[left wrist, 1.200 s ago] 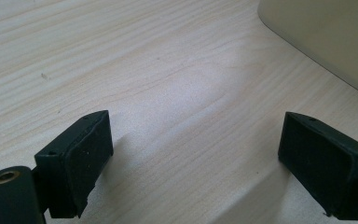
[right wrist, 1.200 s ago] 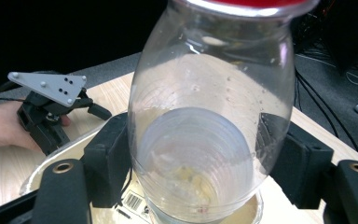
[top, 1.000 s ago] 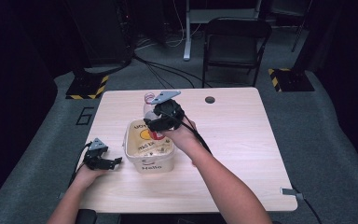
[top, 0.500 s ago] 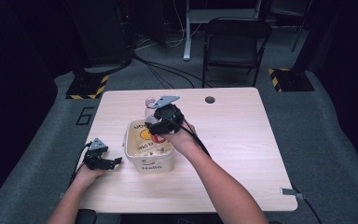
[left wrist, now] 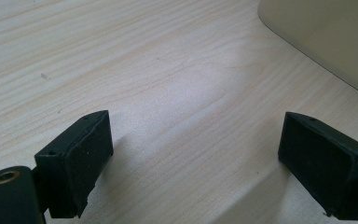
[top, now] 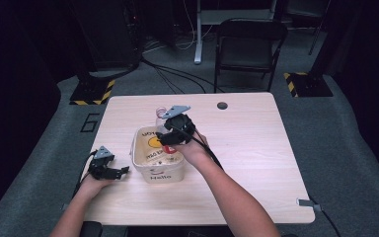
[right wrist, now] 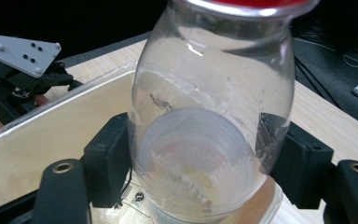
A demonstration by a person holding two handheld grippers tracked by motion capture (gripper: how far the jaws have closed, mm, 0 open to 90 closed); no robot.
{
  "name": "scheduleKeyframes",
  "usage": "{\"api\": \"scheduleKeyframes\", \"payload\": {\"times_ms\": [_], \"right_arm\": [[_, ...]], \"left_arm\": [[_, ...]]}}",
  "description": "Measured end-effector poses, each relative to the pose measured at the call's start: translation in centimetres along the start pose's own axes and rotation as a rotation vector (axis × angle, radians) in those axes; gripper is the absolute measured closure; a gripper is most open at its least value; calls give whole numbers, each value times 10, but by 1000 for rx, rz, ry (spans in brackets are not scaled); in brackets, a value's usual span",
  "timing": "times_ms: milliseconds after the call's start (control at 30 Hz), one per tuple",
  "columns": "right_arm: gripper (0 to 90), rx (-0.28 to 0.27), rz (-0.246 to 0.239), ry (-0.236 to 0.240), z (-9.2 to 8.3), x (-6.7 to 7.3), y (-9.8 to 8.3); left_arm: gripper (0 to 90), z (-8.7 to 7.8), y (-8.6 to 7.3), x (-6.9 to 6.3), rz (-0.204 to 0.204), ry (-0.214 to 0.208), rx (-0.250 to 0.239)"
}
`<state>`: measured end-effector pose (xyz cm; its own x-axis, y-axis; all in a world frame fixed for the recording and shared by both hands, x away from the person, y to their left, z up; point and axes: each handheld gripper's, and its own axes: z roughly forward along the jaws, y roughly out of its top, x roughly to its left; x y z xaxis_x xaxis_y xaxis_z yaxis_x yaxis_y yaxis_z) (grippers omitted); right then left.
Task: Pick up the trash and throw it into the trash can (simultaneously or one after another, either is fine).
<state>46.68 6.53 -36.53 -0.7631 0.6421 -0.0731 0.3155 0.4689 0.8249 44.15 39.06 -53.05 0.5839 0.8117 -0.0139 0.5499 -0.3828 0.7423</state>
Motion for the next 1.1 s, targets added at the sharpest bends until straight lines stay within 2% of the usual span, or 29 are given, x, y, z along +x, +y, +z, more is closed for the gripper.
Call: {"api": "scheduleKeyframes", "payload": {"times_ms": [467,667,767,1100], "right_arm": [[282,15,-8,-20,7,1,-9],[282,21,-32,-26,12,0,-14],[282,22,-22,-29,13,1,-14],[281,43,-33,-40,20,4,-18]], "left_arm": [[97,0,0,0,1,0,2],[97,0,0,0,0,0,0],[97,0,0,0,0,0,0],[97,0,0,0,0,0,1]]}}
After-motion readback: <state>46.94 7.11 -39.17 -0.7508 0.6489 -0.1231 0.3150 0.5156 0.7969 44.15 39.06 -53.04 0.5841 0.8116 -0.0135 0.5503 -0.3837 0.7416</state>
